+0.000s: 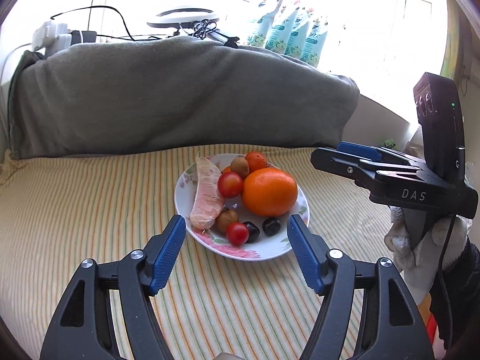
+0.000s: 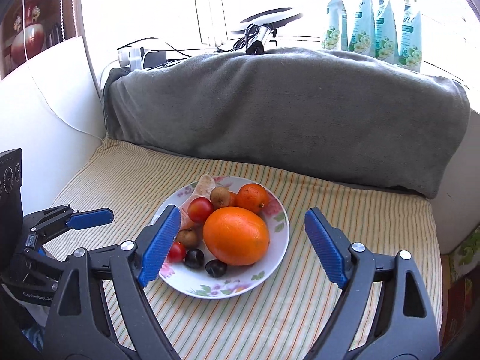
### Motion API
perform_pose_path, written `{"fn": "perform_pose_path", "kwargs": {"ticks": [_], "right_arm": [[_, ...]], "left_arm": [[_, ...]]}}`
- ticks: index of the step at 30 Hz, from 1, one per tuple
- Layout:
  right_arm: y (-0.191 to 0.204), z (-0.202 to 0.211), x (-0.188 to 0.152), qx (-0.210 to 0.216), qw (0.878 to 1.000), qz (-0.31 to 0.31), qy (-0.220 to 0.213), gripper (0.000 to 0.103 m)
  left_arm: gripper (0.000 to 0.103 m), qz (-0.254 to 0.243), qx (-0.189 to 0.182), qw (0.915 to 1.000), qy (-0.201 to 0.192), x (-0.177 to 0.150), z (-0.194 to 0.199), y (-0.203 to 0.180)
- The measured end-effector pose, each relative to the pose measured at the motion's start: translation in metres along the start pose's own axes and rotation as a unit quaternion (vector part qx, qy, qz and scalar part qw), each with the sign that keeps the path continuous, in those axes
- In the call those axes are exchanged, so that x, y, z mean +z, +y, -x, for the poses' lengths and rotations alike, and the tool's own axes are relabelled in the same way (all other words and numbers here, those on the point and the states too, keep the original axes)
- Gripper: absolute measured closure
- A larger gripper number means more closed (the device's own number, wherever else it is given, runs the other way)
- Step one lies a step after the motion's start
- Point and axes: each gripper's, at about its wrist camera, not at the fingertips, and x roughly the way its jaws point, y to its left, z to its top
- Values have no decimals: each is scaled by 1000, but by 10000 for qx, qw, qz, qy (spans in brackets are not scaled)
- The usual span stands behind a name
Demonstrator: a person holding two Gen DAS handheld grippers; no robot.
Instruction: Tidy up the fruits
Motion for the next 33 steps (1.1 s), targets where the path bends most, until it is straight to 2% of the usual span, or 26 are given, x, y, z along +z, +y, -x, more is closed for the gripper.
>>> {"fn": "perform_pose_path", "kwargs": {"ticks": [3,6,11,18,33], "right_arm": [[2,11,-7,-194,9998,-47,-82,15],[4,22,-15,-349,9992,-131,-167,15],[4,37,-31,-567,9972,-405,-279,11],[1,49,-51,-900,9933,-672,-281,11],[-1,59,-63,-978,9912,-840,-315,11]], "left_arm": [[31,-17,108,9999,-27,0,5,0],[22,-16,224,9997,-69,0,11,-1],[21,-103,522,9985,-141,-5,23,-5],[20,-55,613,9980,-116,-9,29,-5],[20,-88,621,9980,-93,-12,33,-7]]}}
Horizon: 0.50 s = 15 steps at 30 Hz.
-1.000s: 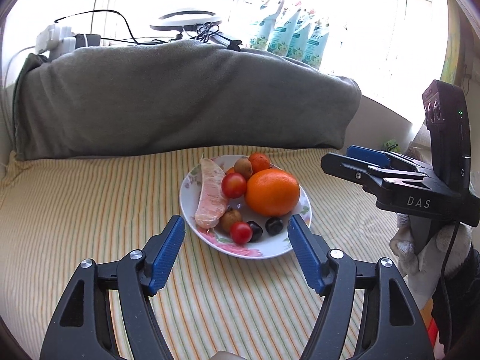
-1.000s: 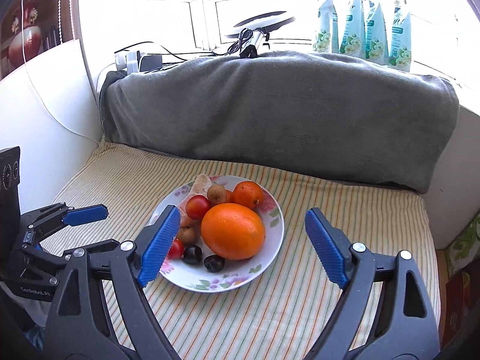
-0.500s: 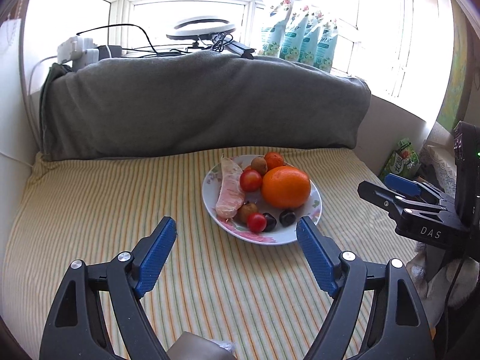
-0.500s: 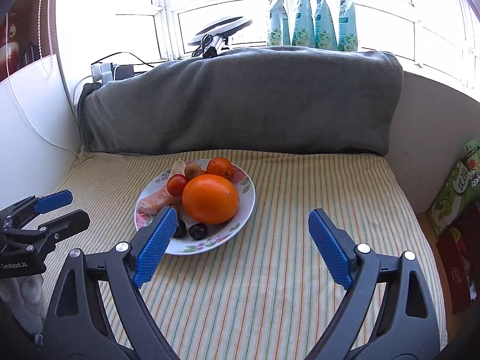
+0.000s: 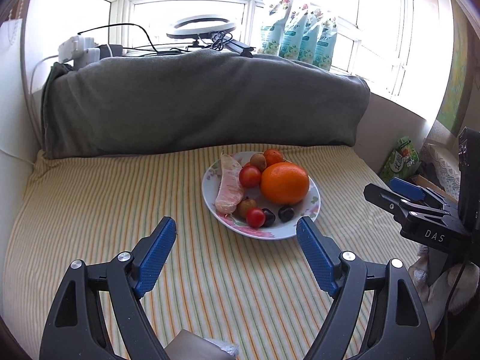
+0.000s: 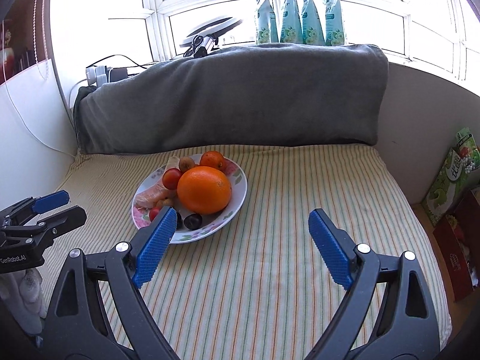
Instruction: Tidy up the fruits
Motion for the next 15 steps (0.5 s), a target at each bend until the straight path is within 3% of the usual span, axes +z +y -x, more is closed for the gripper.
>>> {"fn": "perform_pose_path", "kwargs": {"ticks": [15], "right_arm": [[2,1,-1,83,10000,4,33,11]], "left_arm": [[20,-32,6,10000,-46,1,5,-3]]}}
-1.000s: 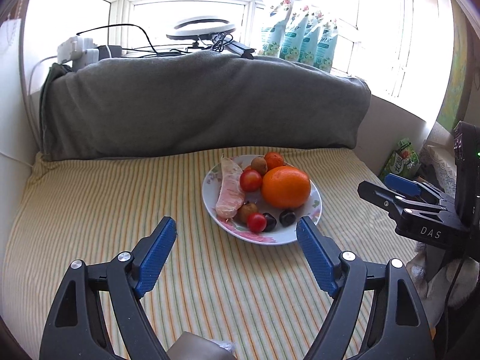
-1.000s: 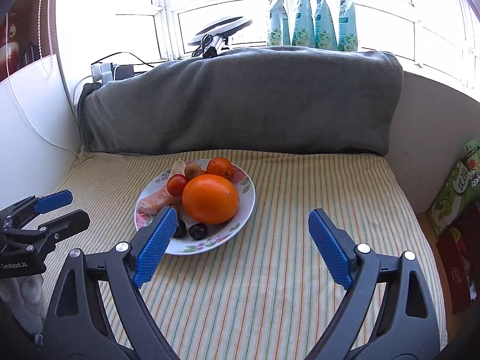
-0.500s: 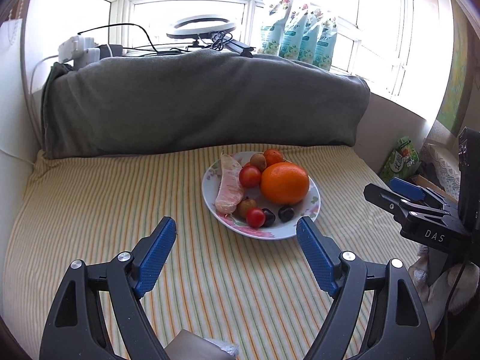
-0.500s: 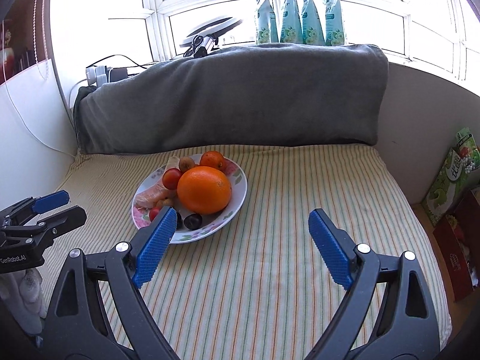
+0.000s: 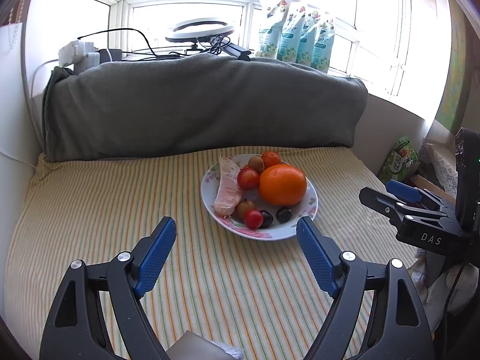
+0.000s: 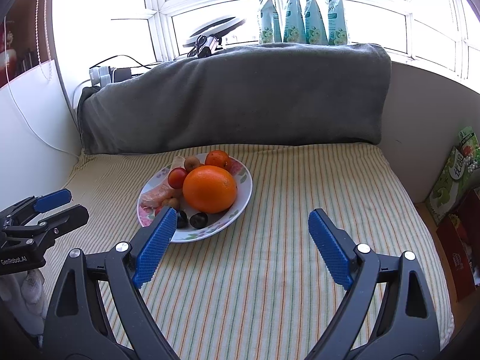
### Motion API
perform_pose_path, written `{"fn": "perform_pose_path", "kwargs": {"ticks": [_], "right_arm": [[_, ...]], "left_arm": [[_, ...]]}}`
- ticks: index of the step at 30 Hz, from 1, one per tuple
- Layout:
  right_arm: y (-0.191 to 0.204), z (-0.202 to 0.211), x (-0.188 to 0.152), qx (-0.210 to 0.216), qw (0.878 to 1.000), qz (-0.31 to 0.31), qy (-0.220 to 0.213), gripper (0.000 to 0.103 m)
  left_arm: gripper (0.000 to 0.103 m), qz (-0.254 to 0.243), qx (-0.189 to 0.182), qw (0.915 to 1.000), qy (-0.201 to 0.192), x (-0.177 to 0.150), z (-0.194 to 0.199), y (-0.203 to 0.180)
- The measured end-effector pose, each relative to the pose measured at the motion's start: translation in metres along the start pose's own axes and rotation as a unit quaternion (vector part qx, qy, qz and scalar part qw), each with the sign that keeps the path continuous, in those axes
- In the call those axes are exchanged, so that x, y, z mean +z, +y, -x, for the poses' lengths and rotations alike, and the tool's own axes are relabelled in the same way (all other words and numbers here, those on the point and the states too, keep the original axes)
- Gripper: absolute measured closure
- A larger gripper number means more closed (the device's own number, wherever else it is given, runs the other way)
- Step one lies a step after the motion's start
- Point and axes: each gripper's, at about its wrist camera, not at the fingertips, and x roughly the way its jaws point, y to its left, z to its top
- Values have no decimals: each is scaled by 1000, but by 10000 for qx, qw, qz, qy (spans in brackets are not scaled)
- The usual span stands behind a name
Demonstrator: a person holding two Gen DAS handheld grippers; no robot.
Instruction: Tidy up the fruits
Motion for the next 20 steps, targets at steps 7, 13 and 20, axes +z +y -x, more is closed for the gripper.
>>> {"fn": "perform_pose_path", "kwargs": {"ticks": [7,13,20], "right_arm": [[-1,0,-1,18,10000,-40,10,11],[0,-1,-2,20,10000,-53,61,11],[-1,-3,-3,32,9999,-72,111,11]], "left_arm": [[20,0,-1,10000,-3,0,0,0],[20,32,-4,10000,-5,-1,-1,1],[20,33,4,10000,-29,-2,-1,2]]}}
